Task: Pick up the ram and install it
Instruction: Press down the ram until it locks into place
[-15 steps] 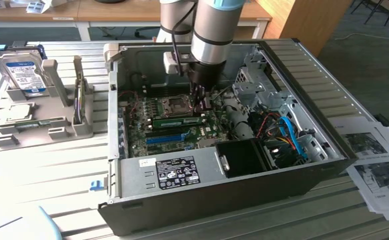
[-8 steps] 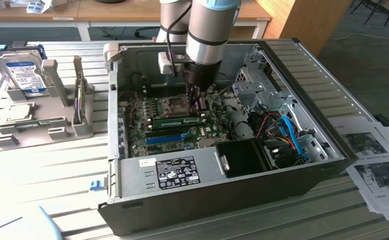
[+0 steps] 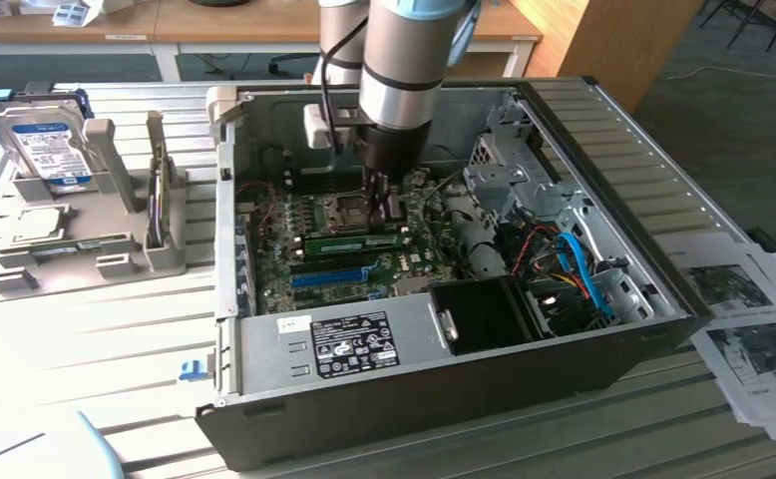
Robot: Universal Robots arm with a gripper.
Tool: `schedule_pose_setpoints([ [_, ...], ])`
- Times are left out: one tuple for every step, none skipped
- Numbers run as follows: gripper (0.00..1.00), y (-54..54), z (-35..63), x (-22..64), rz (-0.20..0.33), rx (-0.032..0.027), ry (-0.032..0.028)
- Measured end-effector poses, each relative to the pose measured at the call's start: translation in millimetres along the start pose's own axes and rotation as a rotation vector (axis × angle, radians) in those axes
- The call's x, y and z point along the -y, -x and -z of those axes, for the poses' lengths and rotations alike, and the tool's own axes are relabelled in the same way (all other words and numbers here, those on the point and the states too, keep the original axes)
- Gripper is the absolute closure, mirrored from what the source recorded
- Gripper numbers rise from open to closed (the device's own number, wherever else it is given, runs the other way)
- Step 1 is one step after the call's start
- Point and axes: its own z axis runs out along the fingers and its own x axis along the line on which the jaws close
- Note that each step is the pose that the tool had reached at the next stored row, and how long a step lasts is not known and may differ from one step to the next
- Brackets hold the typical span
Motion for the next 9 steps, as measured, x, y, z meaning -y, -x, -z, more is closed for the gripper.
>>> schedule_pose_setpoints([
  [0.91,0.0,0.0,-1.5,0.0,0.0,0.0],
  [0.91,0.0,-0.1,-3.0,0.0,0.0,-0.0001],
  [0.91,0.0,-0.2,-4.8,-0.001,0.0,-0.0002],
  [0.91,-0.1,-0.2,-6.4,-0.001,0.0,-0.0002],
  [0.91,0.0,-0.3,-8.1,-0.001,0.0001,-0.0003],
  [0.91,-0.1,-0.3,-9.7,-0.002,0.0001,-0.0003],
  [0.91,-0.1,-0.4,-11.3,-0.002,0.0001,-0.0003],
  [0.91,-0.1,-0.4,-12.8,-0.002,0.0001,-0.0004],
  [0.91,-0.1,-0.5,-14.3,-0.002,0.0001,-0.0004],
])
